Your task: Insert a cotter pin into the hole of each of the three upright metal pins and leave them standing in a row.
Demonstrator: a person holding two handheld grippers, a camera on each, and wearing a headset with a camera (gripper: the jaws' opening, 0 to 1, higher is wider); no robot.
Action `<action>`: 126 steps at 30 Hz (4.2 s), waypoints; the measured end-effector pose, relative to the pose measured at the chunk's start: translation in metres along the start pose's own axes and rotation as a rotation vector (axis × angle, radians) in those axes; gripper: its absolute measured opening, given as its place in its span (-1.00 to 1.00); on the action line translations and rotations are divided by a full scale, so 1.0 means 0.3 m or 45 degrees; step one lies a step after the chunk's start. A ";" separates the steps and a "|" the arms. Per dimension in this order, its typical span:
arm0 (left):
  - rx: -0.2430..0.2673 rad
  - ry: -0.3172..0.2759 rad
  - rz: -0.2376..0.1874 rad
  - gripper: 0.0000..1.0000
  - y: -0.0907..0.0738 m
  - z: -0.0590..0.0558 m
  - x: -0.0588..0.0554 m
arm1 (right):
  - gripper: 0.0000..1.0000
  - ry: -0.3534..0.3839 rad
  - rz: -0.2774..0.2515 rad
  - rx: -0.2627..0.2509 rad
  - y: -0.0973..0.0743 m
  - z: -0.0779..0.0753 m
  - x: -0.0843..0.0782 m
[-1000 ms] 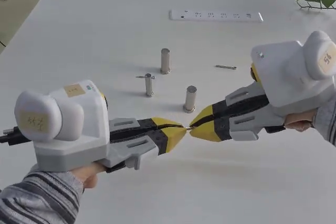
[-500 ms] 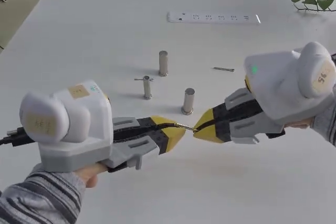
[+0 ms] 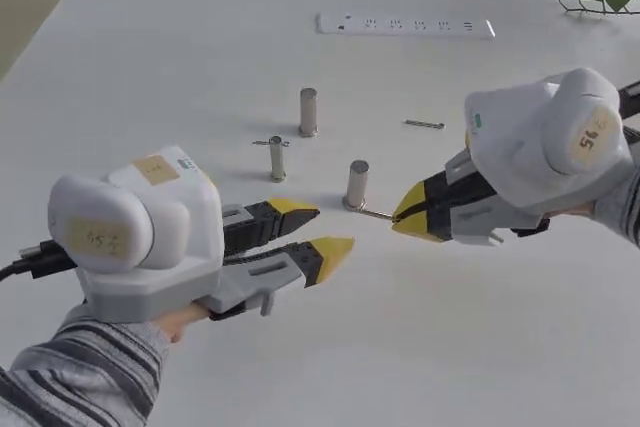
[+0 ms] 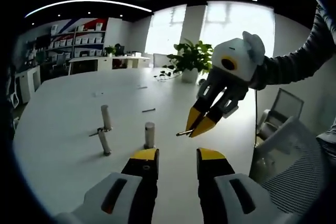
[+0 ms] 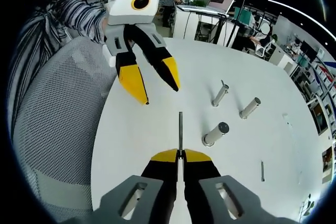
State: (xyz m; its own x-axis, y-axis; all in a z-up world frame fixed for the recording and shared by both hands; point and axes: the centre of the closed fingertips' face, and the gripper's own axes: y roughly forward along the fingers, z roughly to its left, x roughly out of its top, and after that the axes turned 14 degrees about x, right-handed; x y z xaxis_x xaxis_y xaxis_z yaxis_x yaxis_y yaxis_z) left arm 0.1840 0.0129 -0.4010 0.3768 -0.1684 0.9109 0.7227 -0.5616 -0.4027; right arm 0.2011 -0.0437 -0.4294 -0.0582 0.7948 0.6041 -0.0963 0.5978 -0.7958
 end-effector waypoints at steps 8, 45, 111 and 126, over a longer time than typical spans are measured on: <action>0.089 0.091 0.006 -0.46 0.036 0.039 -0.014 | -1.00 0.038 0.080 -0.047 -0.018 -0.083 -0.062; 0.350 -0.019 0.071 -0.56 0.344 0.096 -0.043 | -1.00 0.071 0.169 -0.081 0.015 -0.209 -0.124; 0.459 -0.196 0.152 -0.77 0.392 0.113 -0.099 | -0.93 -0.073 0.142 -0.125 0.026 -0.247 -0.021; 0.456 -0.192 0.161 -0.77 0.392 0.114 -0.101 | -1.00 0.008 0.087 -0.101 0.029 -0.226 -0.007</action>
State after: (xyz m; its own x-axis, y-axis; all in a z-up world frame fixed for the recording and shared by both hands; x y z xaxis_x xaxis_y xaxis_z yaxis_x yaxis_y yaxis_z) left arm 0.2775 -0.0203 -0.4789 0.5368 -0.0824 0.8397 0.8115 -0.2221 -0.5405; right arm 0.2678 -0.0331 -0.4405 -0.0557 0.8345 0.5482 -0.0135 0.5484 -0.8361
